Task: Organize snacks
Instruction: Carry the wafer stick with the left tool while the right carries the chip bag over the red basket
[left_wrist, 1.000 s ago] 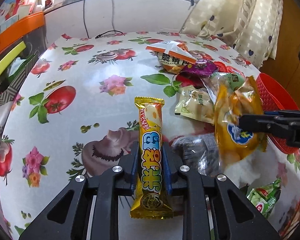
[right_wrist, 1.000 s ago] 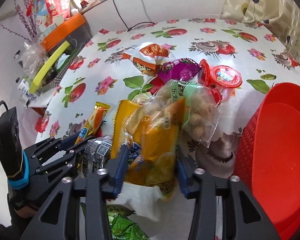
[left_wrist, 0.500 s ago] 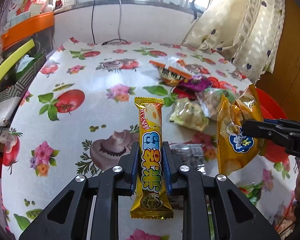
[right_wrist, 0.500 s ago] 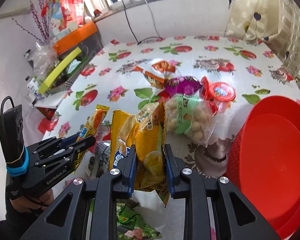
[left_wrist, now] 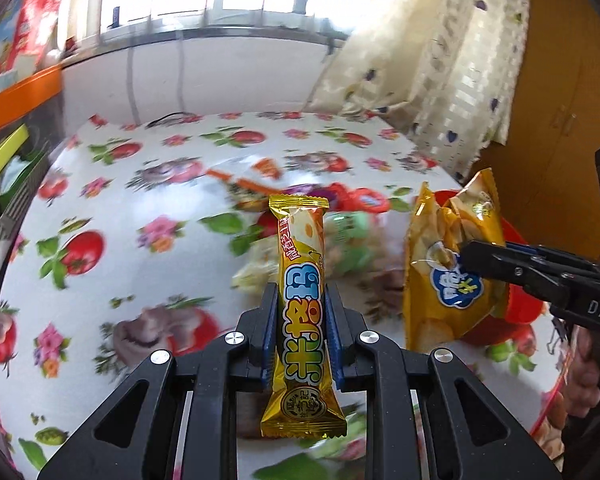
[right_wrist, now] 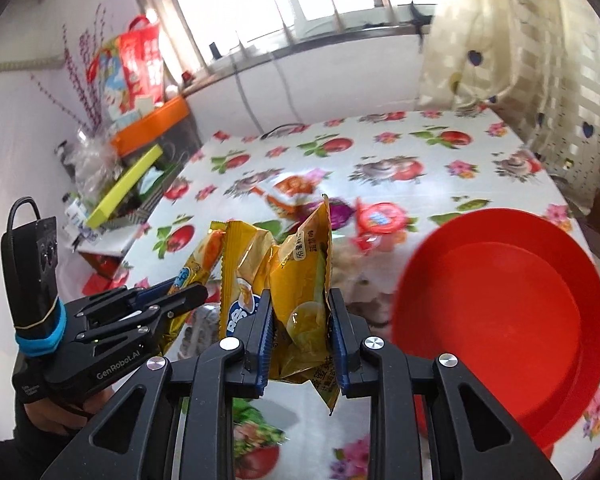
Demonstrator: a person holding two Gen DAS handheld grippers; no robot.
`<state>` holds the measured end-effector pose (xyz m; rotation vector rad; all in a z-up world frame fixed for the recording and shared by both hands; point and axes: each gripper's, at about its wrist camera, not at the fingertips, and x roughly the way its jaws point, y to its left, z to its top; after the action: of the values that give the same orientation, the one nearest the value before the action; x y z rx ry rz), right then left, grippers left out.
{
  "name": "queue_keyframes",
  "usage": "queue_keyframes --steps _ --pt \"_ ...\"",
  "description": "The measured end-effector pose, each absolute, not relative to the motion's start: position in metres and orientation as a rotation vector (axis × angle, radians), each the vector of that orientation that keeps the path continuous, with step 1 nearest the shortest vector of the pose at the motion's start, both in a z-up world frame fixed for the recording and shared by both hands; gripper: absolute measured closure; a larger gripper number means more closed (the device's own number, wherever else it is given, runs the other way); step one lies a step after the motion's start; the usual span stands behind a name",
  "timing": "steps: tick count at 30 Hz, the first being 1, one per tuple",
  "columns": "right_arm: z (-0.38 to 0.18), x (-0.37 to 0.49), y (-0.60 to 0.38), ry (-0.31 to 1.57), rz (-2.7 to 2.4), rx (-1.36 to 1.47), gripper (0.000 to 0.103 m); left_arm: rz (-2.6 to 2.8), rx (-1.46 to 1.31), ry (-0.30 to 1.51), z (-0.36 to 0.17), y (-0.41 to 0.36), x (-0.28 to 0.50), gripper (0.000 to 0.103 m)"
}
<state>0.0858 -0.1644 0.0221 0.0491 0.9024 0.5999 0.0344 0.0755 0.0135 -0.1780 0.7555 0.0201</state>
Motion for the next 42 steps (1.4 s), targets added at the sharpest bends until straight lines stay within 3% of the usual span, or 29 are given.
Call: queue_keyframes --steps 22,42 --pt "0.007 0.115 -0.294 0.905 0.335 0.182 0.081 -0.237 -0.068 0.816 0.016 -0.052 0.117 0.081" --pt "-0.018 0.157 -0.303 0.982 0.237 0.086 0.076 -0.261 -0.109 0.928 -0.015 -0.073 0.169 0.08"
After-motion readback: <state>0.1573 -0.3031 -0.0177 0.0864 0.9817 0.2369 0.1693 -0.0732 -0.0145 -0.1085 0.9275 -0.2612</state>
